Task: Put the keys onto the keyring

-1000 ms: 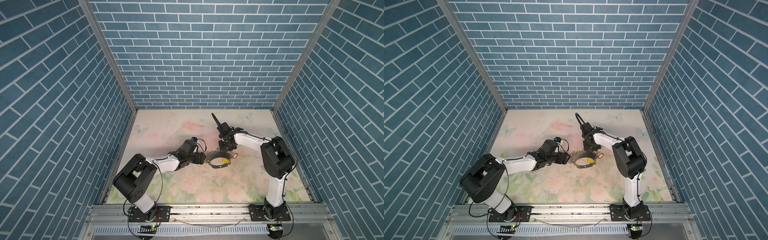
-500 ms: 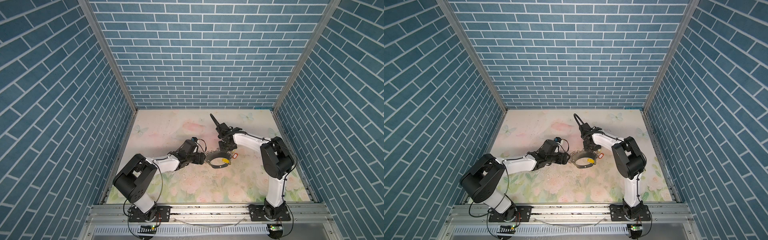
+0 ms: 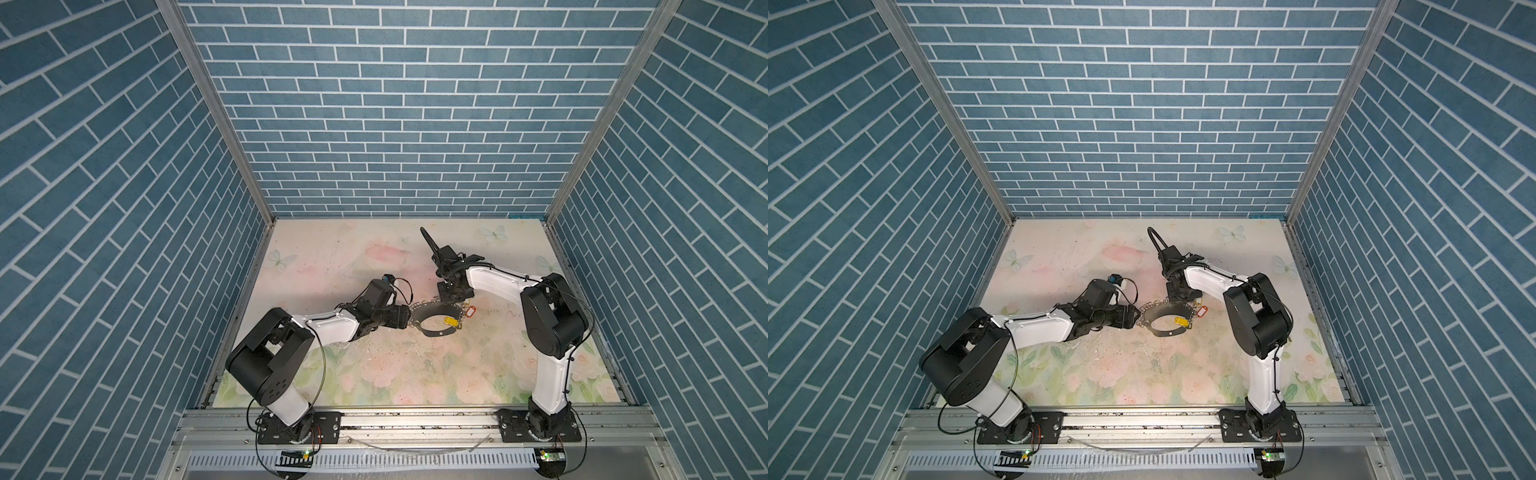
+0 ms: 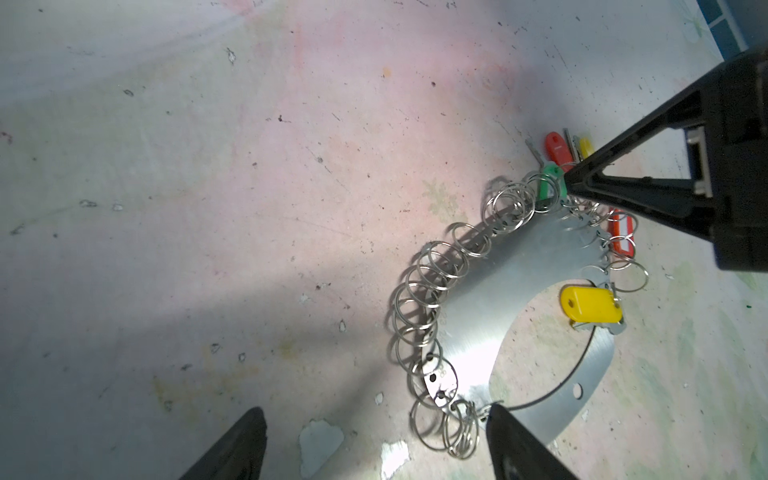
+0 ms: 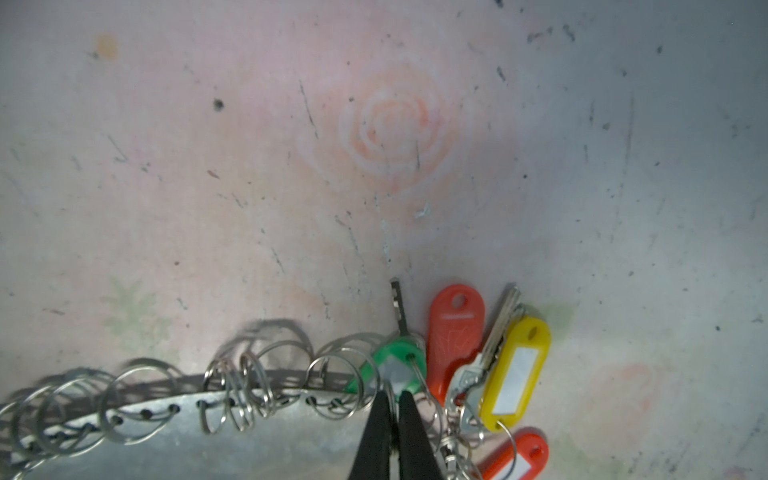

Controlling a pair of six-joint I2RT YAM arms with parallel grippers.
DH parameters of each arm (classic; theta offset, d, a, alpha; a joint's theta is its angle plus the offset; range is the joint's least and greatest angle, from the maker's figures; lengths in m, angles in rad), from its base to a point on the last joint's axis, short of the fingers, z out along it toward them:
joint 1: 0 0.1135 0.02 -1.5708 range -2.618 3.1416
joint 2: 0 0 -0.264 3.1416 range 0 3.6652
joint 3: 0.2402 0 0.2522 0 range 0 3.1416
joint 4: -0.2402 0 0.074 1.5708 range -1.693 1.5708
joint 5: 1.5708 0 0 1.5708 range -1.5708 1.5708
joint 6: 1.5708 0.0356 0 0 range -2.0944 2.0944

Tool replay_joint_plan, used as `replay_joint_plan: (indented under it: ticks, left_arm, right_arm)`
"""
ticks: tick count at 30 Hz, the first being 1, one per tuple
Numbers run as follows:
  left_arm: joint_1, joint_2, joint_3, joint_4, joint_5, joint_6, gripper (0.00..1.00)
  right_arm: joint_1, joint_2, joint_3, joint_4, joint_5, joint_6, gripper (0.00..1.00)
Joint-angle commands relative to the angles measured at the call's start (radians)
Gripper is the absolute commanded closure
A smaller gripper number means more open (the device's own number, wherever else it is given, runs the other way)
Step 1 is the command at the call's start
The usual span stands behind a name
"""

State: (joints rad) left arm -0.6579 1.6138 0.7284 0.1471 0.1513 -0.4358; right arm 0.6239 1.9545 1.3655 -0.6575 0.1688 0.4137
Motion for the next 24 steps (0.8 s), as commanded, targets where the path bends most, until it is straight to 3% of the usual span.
replay_joint_plan:
  ticks: [1, 6, 13, 19, 24]
  left_arm:
    - [0.003, -0.033, -0.011, -0.025, -0.020, 0.018, 0.16]
    - [0.006, -0.075, -0.019, -0.049, -0.040, 0.035, 0.16]
    - [0.035, -0.236, -0.095, -0.006, -0.049, 0.079, 0.14]
    - [0.036, -0.412, -0.137, 0.043, -0.061, 0.188, 0.14]
    - [0.036, -0.484, -0.145, 0.118, 0.005, 0.300, 0.16]
  right_arm:
    - [0.005, 0.006, 0.034, -0.024, -0.005, -0.001, 0.92]
    - [0.005, -0.052, 0.002, 0.003, 0.000, -0.003, 1.00]
    - [0.006, -0.261, -0.114, 0.141, -0.014, -0.064, 1.00]
    - [0.011, -0.426, -0.218, 0.260, -0.049, -0.203, 1.00]
    - [0.030, -0.521, -0.270, 0.328, -0.122, -0.325, 1.00]
